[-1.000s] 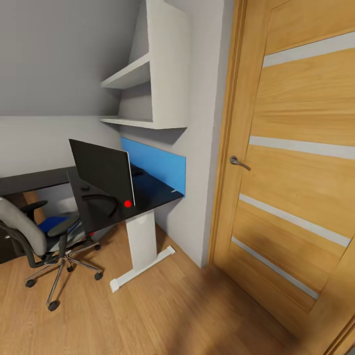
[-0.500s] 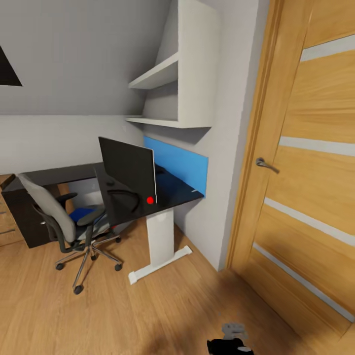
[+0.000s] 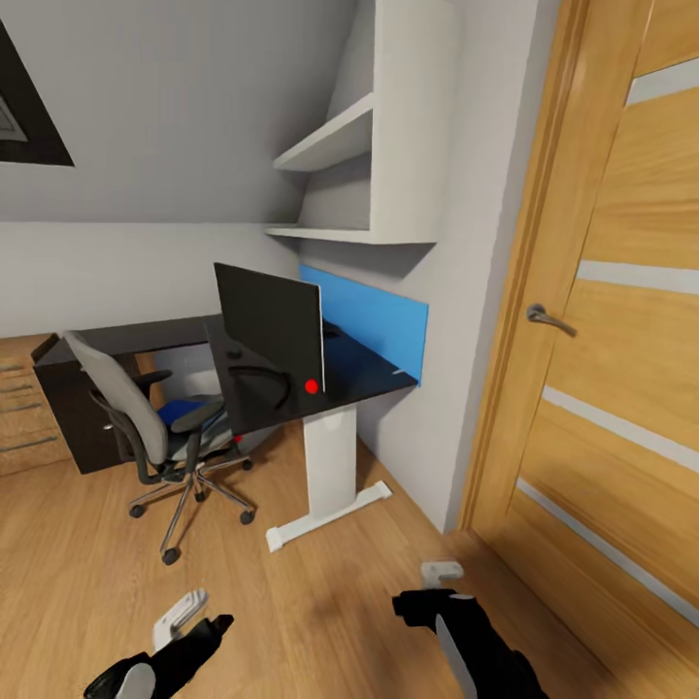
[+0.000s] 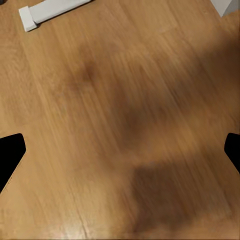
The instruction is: In the bedroom, organize the workspace by keeping the computer under the desk, ensuring the monitor is on the desk, placing the keyboard on the desk next to the monitor, placing the mouse on the desk next to the keyboard, moving the folder from the swivel chair onto the desk next to the mouse, stacking the notebook on top of the folder with the pen on top of the notebook, and positioning the swivel chair next to the desk.
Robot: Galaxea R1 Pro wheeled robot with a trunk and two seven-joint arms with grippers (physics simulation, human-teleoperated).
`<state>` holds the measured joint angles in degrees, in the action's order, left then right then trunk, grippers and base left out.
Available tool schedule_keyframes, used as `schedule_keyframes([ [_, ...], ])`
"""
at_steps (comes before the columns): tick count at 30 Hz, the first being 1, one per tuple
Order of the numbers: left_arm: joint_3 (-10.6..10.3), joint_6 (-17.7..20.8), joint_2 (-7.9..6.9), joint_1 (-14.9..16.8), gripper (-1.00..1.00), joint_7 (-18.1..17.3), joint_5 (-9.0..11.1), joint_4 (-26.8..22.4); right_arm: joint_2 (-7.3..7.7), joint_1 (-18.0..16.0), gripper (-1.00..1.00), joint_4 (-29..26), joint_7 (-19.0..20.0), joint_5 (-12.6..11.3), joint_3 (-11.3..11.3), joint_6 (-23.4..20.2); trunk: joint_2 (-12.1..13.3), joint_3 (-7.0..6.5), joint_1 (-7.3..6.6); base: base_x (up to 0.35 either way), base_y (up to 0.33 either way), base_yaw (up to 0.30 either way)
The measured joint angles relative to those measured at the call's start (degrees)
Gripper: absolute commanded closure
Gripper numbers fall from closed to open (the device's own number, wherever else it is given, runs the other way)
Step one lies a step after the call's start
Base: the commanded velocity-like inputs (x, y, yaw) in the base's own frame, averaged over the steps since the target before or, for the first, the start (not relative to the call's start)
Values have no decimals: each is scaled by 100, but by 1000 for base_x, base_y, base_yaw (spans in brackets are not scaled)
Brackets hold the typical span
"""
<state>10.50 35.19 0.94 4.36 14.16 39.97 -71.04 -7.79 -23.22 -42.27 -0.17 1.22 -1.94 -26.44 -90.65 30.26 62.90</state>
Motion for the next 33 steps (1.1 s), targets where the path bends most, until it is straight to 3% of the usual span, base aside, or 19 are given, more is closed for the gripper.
schedule_keyframes([
  [4,-3,56,-16,320,-100,130,253,114,-15,-3,-100,-215,-1,8,-107,-99,-161,73,88,0,0,3],
  [10,-31,20,-12,525,-100,224,395,620,-6,13,-100,-479,2,19,-215,-160,-401,181,220,0,0,1],
  [21,-48,66,17,602,-100,266,446,977,9,22,-100,-595,8,26,-246,-288,-843,378,461,0,0,0],
  [28,-55,153,6,620,-100,255,451,1055,21,35,-100,-810,9,29,-509,-538,-1123,504,615,0,0,0],
  [29,-44,165,-12,627,-100,285,433,1089,44,50,-100,-1035,9,24,-587,-743,-1164,522,637,0,0,0],
  [33,-47,163,14,635,-100,495,411,1109,138,84,-100,-1304,9,20,-632,-832,-1324,594,725,0,0,0],
])
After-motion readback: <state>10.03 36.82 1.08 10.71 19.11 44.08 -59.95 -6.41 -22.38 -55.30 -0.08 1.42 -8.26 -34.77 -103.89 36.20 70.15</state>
